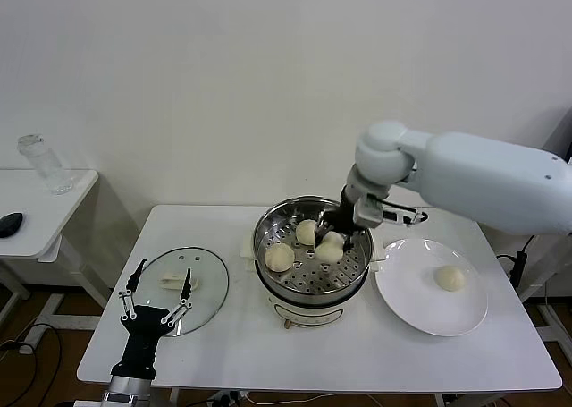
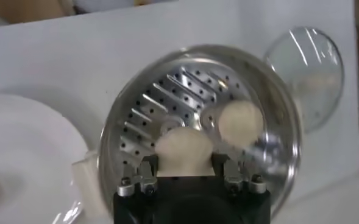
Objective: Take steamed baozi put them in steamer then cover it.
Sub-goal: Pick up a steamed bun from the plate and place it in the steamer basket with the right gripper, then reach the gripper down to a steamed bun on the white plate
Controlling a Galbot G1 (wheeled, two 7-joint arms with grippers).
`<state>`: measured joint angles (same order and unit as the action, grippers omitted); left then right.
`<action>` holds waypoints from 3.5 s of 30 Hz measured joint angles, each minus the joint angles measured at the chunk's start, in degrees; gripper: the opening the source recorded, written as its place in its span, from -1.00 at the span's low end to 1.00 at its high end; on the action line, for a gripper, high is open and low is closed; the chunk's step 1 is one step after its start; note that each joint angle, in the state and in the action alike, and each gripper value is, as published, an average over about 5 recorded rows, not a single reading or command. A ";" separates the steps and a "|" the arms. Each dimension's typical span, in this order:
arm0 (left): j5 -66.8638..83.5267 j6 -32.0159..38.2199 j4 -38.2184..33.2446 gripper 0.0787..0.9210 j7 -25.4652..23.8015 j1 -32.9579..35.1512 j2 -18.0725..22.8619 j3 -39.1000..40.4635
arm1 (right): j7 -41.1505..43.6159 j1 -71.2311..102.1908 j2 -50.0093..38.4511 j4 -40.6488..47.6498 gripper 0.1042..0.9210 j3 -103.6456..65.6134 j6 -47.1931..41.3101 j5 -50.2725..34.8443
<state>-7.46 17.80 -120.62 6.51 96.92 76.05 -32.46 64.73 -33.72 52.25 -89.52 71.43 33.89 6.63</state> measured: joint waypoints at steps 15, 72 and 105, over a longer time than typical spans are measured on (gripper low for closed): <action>0.31 0.39 -0.02 0.77 0.30 0.06 -0.02 -0.78 | -2.48 4.66 3.59 -0.51 0.30 0.61 7.05 7.86; -0.08 0.44 -0.15 0.77 0.54 0.82 -0.17 -0.74 | 2.76 25.92 -16.45 36.99 0.76 -21.89 -26.27 -6.23; 0.59 0.29 -0.35 0.77 0.57 0.74 -0.19 -2.14 | -0.75 32.18 -12.16 44.67 0.29 -25.41 -26.98 -4.55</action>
<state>-6.87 18.10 -120.97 7.08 97.66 75.86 -34.60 63.99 -1.54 40.09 -44.85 46.02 6.91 2.08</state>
